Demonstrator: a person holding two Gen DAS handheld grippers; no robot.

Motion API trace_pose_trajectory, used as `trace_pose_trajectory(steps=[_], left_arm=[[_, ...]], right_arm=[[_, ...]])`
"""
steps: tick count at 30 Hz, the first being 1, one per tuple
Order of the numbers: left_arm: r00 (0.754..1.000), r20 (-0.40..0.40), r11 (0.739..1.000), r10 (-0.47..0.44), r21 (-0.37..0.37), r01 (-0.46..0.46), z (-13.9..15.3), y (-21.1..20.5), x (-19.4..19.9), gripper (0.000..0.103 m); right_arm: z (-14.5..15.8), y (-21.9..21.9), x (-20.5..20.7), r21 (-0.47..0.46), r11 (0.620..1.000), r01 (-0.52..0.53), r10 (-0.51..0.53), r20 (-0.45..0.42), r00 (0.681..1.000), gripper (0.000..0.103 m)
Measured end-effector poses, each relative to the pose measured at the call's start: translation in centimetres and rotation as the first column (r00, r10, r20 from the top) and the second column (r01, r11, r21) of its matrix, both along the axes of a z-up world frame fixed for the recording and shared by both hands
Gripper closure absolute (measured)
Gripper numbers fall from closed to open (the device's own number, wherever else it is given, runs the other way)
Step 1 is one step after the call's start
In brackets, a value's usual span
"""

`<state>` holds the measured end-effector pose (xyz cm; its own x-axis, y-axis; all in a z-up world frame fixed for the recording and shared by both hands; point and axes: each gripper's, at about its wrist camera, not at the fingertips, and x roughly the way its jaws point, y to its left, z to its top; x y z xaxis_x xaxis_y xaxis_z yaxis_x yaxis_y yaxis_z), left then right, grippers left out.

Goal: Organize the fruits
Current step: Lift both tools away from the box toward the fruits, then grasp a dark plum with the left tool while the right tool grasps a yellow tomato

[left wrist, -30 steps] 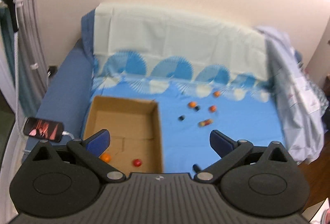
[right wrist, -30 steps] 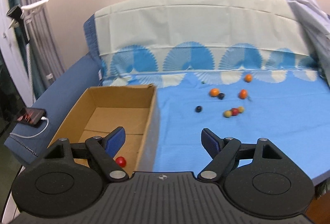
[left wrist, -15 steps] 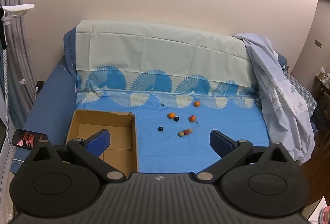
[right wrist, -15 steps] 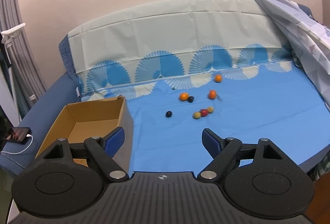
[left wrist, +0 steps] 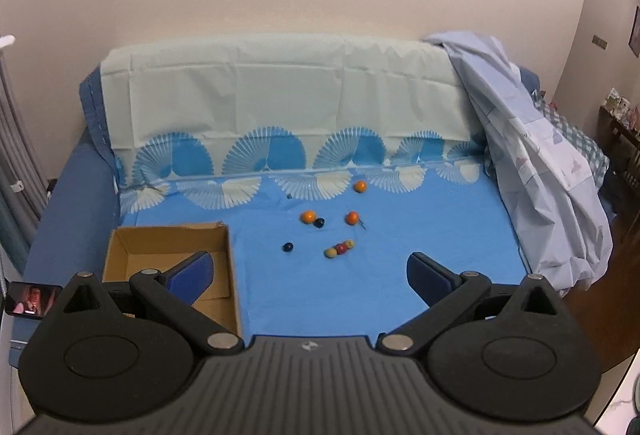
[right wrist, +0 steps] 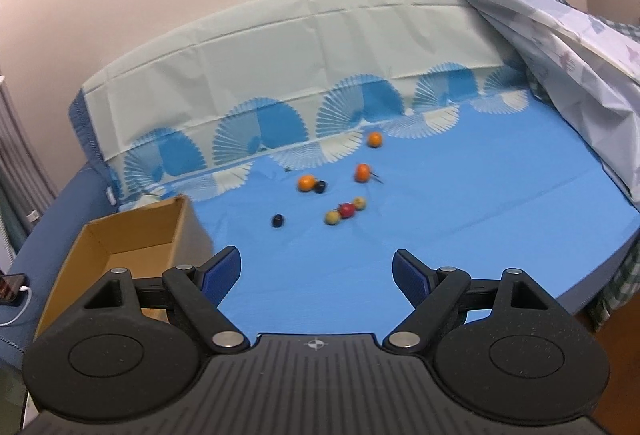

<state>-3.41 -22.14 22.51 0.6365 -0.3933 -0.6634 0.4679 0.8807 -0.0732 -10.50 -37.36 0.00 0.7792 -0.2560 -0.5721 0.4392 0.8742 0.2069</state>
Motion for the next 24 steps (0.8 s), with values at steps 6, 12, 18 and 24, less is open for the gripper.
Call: trace_pose_trajectory(steps=[6, 12, 18, 24], left_arm=[[0.995, -0.102, 0.999, 0.004, 0.041, 0.000, -4.0, -4.5, 5.2, 0.000], [0.978, -0.210, 0.996, -0.006, 0.083, 0.024, -13.6, -9.4, 14.8, 0.000], [0.952, -0.302, 0.988, 0.046, 0.154, 0.002, -26.3, -12.6, 24.8, 0.000], [0.927, -0.359, 0.974, 0.112, 0.226, -0.031, -36.5, -14.7, 33.1, 0.000]], right_arm=[[-1.6, -3.5, 0.6, 0.011, 0.998, 0.062, -0.062, -0.020, 0.998, 0.016], [-4.3, -7.9, 3.7, 0.021, 0.994, 0.105, -0.104, -0.020, 0.994, 0.013], [-8.3, -12.7, 10.5, -0.001, 0.993, 0.122, -0.121, -0.043, 0.992, 0.009], [-14.7, -14.9, 19.8, 0.011, 0.997, 0.079, -0.078, -0.116, 0.990, 0.009]])
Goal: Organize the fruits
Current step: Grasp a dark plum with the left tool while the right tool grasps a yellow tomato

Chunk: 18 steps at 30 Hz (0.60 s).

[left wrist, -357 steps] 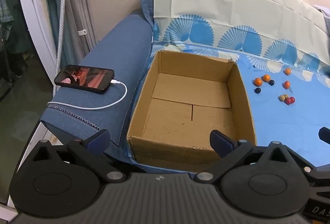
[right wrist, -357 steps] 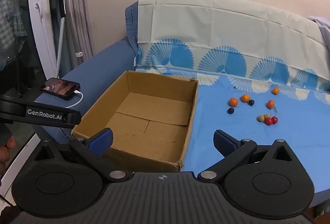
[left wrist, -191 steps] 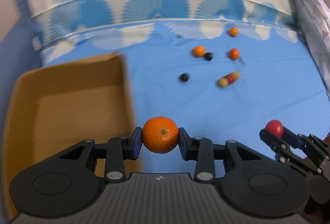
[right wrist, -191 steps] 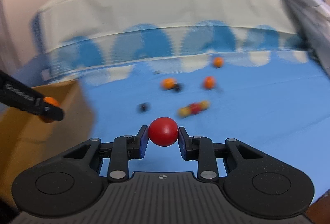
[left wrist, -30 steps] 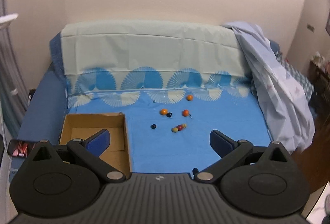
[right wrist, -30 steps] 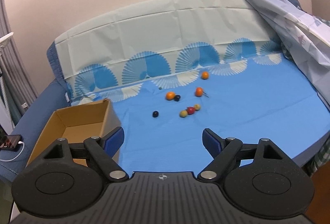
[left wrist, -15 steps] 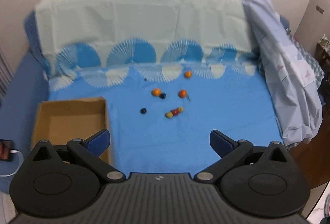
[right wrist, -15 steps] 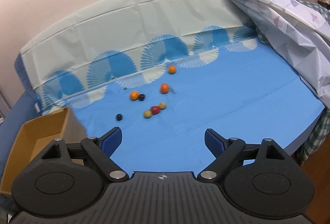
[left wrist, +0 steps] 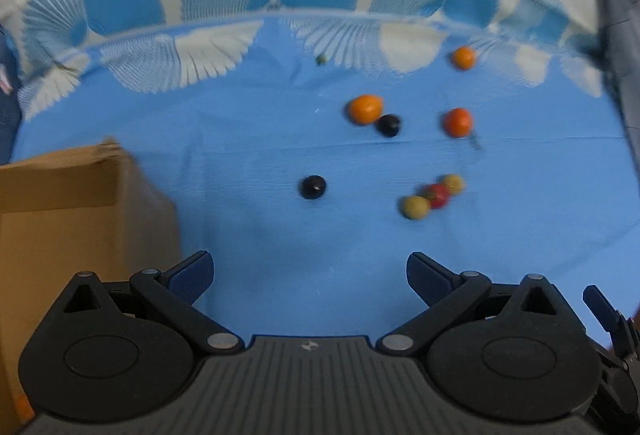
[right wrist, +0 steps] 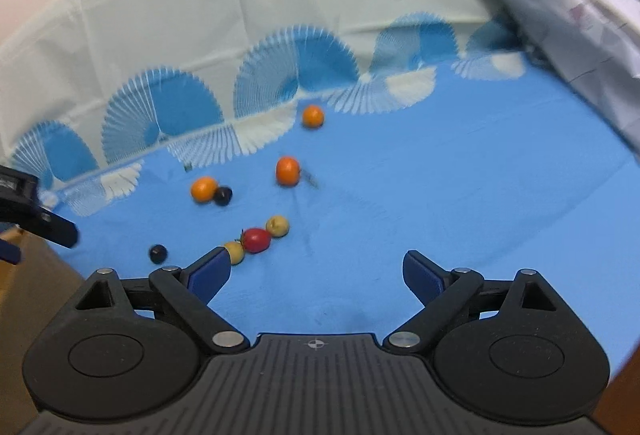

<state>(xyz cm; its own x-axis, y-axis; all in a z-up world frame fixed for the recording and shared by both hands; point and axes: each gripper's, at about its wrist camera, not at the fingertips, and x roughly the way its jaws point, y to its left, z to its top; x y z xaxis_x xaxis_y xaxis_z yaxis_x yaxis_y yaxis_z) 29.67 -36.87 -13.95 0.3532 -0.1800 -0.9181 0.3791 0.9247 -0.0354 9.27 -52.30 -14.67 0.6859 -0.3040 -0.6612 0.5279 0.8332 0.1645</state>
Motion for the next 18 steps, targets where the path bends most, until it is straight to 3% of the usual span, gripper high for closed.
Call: trace_pose_trajectory(steps=[4, 8, 10, 13, 18], left_arm=[[1.000, -0.014, 1.000, 0.002, 0.023, -0.002, -4.5, -1.2, 3.8, 0.000], [0.999, -0.035, 0.997, 0.006, 0.071, -0.004, -7.6, -2.6, 6.0, 0.000], [0.999, -0.042, 0.998, 0.009, 0.067, -0.006, -8.7, -3.2, 6.9, 0.000], [0.998, -0.064, 0.999, 0.001, 0.039, 0.002, -10.0, -3.5, 8.0, 0.000], [0.997, -0.074, 0.999, 0.003, 0.048, 0.000, -11.4, -4.0, 8.7, 0.000]], right_arm=[[-2.7, -0.2, 3.5, -0.001, 1.000, -0.021, 0.021, -0.028, 0.999, 0.009], [-5.4, -2.1, 7.3, -0.065, 0.998, 0.000, -0.002, -0.023, 1.000, 0.009], [-6.5, -3.6, 9.4, -0.107, 0.994, 0.010, -0.014, -0.039, 0.999, 0.009], [-7.9, -5.8, 11.4, -0.072, 0.997, -0.004, -0.001, -0.075, 0.997, 0.009], [-9.6, -5.3, 11.8, -0.057, 0.996, -0.071, 0.067, -0.060, 0.996, 0.009]])
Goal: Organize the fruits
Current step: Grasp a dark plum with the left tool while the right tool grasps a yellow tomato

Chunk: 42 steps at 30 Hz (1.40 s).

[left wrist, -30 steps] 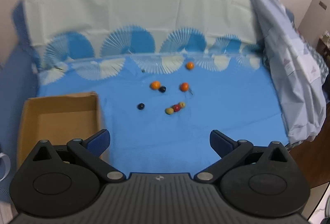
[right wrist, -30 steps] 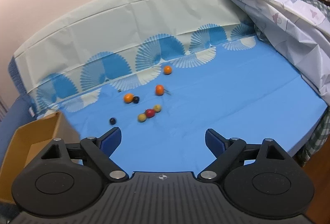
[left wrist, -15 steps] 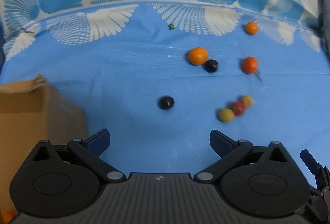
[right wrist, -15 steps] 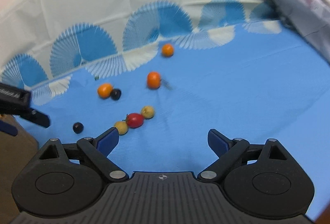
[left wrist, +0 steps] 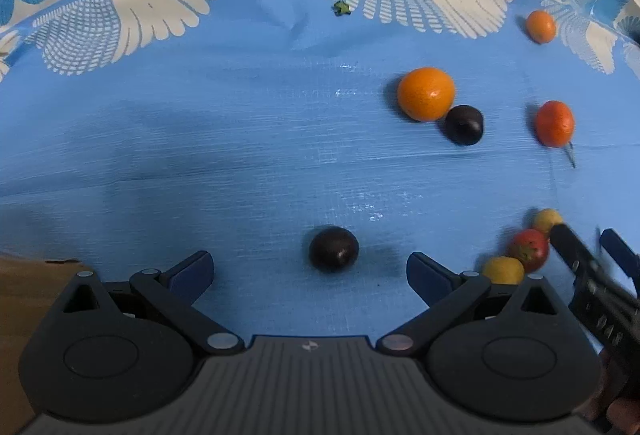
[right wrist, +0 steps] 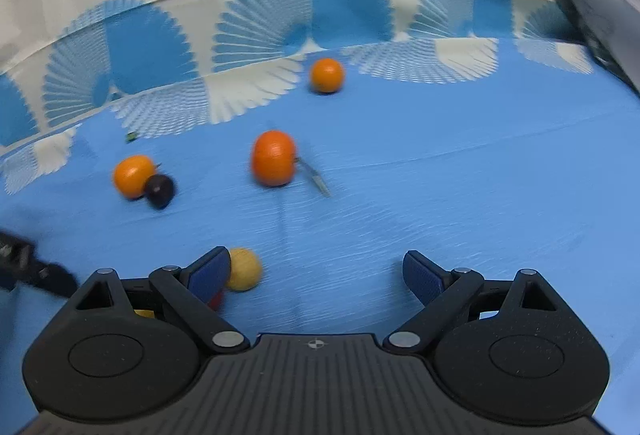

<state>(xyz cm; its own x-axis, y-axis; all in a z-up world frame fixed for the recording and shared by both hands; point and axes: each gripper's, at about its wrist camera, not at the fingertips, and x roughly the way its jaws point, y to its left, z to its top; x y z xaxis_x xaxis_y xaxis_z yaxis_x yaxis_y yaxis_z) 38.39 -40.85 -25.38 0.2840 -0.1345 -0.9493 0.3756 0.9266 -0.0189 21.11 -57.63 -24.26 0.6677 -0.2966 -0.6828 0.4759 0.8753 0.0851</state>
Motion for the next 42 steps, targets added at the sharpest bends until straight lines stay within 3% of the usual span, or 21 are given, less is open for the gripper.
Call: trace_pose_trajectory(steps=[10, 14, 17, 22, 24, 25, 27, 29, 30, 31, 32, 36, 39, 42], left_arm=[[0.999, 0.017, 0.999, -0.039, 0.009, 0.038, -0.8, 0.0, -0.6, 0.000], [0.999, 0.041, 0.999, -0.031, 0.012, 0.030, -0.3, 0.4, -1.1, 0.010], [0.999, 0.049, 1.000, -0.009, -0.016, 0.009, 0.1, 0.9, -1.2, 0.011], [0.999, 0.046, 1.000, -0.020, -0.010, 0.020, -0.1, 0.7, -1.3, 0.014], [0.998, 0.054, 1.000, -0.027, -0.004, 0.027, -0.1, 0.6, -1.4, 0.018], [0.998, 0.056, 1.000, -0.027, -0.006, 0.027, 0.0, 0.6, -1.4, 0.022], [0.998, 0.058, 1.000, -0.011, -0.009, 0.012, 0.3, 0.9, -1.5, 0.033], [0.997, 0.072, 0.999, -0.003, -0.034, 0.005, 0.6, 1.4, -1.8, 0.059], [0.998, 0.070, 0.998, -0.009, -0.058, 0.013, 0.8, 1.7, -2.0, 0.070], [0.998, 0.060, 0.996, -0.017, -0.086, 0.023, 0.9, 1.9, -2.2, 0.091], [0.999, 0.049, 0.995, -0.017, -0.099, 0.021, 1.1, 2.1, -2.4, 0.096], [0.993, 0.111, 0.996, -0.034, -0.078, 0.043, 1.8, 2.4, -3.5, 0.097], [0.994, 0.106, 0.995, -0.038, -0.092, 0.048, 2.0, 2.7, -3.9, 0.097], [0.995, 0.094, 0.995, -0.035, -0.093, 0.044, 1.9, 2.7, -3.5, 0.083]], right_arm=[[-0.9, 1.4, 1.4, -0.091, 0.995, -0.042, 0.046, 0.049, 0.998, 0.008], [-0.3, 2.1, 1.9, -0.159, 0.985, -0.063, 0.062, -0.011, 0.998, 0.008], [-0.3, 3.2, 2.1, -0.305, 0.950, -0.064, 0.024, -0.134, 0.991, 0.008], [-0.9, 1.6, 1.6, -0.163, 0.986, -0.024, 0.008, -0.096, 0.995, 0.011], [-0.9, 1.8, 1.5, -0.173, 0.984, -0.030, 0.014, -0.093, 0.996, 0.023], [-0.8, 2.1, 1.4, -0.179, 0.983, -0.044, 0.027, -0.093, 0.995, 0.027], [-0.6, 3.1, 0.9, -0.193, 0.979, -0.061, 0.042, -0.098, 0.994, 0.053], [-0.5, 4.2, 0.3, -0.205, 0.975, -0.085, 0.068, -0.089, 0.994, 0.077], [-0.5, 4.6, 0.1, -0.217, 0.972, -0.088, 0.071, -0.086, 0.994, 0.077], [-0.5, 4.9, -0.2, -0.222, 0.972, -0.079, 0.062, -0.083, 0.995, 0.077], [0.0, 4.8, -1.0, -0.178, 0.983, -0.044, 0.035, -0.056, 0.998, 0.077], [1.2, 4.8, -2.8, -0.144, 0.990, -0.002, 0.001, -0.005, 1.000, 0.077], [2.1, 5.0, -4.6, -0.130, 0.992, 0.007, -0.005, 0.018, 1.000, 0.076], [2.1, 5.1, -5.6, -0.129, 0.992, 0.014, -0.013, 0.006, 1.000, 0.076]])
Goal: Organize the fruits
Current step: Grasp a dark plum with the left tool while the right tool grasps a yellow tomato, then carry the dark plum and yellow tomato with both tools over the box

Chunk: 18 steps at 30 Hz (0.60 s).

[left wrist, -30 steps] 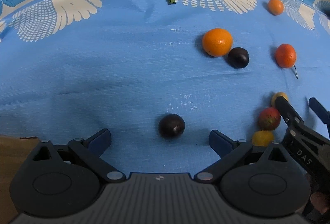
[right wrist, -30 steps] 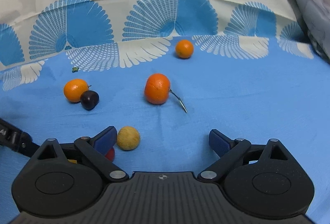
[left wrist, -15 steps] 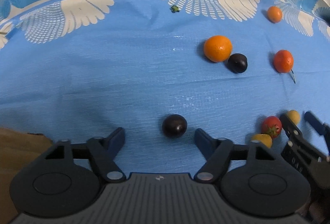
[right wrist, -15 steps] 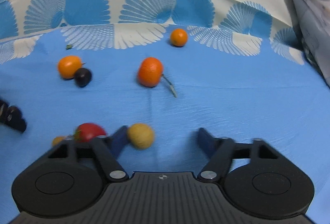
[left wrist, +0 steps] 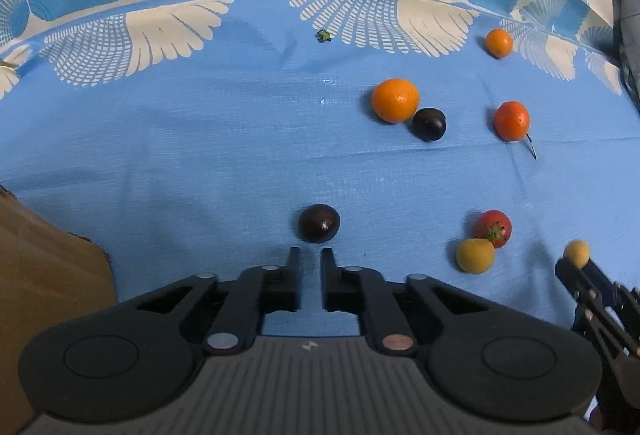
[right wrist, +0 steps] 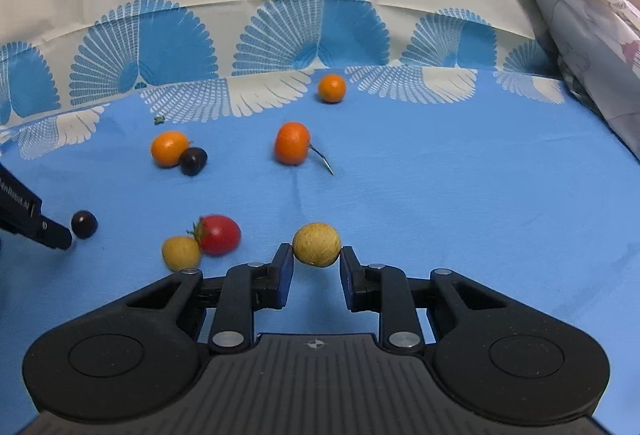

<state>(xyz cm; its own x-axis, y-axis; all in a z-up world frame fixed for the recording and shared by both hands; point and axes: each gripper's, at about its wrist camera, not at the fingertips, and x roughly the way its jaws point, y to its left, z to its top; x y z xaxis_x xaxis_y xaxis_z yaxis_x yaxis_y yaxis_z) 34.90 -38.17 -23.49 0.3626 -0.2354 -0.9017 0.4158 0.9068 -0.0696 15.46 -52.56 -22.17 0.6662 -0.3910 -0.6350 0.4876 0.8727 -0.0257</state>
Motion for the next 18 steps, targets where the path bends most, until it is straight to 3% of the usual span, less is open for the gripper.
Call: trace_pose_trajectory(steps=[2, 5, 7, 8, 9, 14, 18], left_arm=[[0.999, -0.015, 1.000, 0.030, 0.005, -0.030, -0.3, -0.2, 0.9, 0.059], [0.998, -0.031, 0.999, 0.048, 0.008, -0.048, -1.0, -1.1, 2.2, 0.056], [0.999, -0.020, 0.999, 0.045, 0.016, -0.044, -1.2, -1.7, 2.4, 0.057], [1.000, -0.004, 0.999, 0.029, 0.016, -0.029, -1.2, -2.0, 2.3, 0.073], [1.000, -0.006, 1.000, 0.009, 0.012, -0.009, -1.2, -2.2, 2.2, 0.078], [1.000, 0.010, 1.000, 0.002, -0.024, -0.001, 0.6, -1.3, 0.4, 0.078], [0.999, 0.039, 0.996, -0.023, -0.087, 0.026, 4.0, 0.7, -2.9, 0.078]], right_arm=[[-0.6, -0.6, -0.2, 0.016, 0.999, 0.033, -0.033, -0.026, 0.999, 0.076], [-1.1, -1.2, -0.1, 0.043, 0.997, 0.056, -0.055, -0.035, 0.998, 0.076], [-1.3, -1.2, -0.1, 0.047, 0.997, 0.059, -0.057, -0.038, 0.998, 0.076], [-1.4, -1.3, -0.1, 0.051, 0.997, 0.058, -0.056, -0.039, 0.998, 0.076], [-1.5, -1.3, -0.1, 0.054, 0.997, 0.056, -0.054, -0.041, 0.998, 0.076], [-0.6, -0.8, -0.4, 0.057, 0.997, 0.055, -0.054, -0.022, 0.998, 0.076], [2.0, 1.0, -1.7, 0.065, 0.997, 0.031, -0.034, 0.038, 0.999, 0.076]])
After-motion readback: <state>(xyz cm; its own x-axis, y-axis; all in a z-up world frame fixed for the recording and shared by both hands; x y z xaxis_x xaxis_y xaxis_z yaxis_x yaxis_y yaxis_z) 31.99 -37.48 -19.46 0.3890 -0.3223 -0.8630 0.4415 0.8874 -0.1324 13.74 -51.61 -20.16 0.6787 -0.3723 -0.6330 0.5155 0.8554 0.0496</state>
